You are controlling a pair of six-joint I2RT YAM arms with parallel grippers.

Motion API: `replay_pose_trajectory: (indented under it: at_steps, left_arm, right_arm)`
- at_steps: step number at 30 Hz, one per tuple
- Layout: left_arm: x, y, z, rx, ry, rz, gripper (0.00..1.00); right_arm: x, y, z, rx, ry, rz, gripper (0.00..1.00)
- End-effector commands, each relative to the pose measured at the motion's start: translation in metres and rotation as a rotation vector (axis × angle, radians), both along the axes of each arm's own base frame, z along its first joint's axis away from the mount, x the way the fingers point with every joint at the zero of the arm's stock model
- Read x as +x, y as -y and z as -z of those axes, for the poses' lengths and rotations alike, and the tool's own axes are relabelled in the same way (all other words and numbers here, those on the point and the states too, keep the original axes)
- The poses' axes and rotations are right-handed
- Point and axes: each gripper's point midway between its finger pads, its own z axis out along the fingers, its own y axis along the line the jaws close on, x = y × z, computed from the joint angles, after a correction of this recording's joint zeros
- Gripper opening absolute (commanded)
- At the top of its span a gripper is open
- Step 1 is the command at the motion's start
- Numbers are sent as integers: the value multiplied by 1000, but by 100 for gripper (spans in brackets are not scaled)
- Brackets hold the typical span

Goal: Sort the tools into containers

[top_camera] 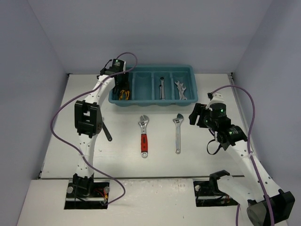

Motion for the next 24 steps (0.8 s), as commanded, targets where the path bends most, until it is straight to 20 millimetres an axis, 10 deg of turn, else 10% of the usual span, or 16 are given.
replay_pose_trajectory:
  at_steps: [1,7,17,24]
  left_arm:
    - [-6,-9,-98,-41,196,-61,57]
    - [-69,-41,-120,-65,205,-270,57]
    - [-184,-69,-10,-119,-84,-500,57]
    - [-190,-87,32,-122,-178,-580,55]
  right_arm:
    - [13,-5,-22,18,59,-14,65]
    - [15,-3,-22,5,60,-11,66]
    - [16,-1,-9,-13,29,-6,66]
    - [14,-2,-11,-6,35,-15,66]
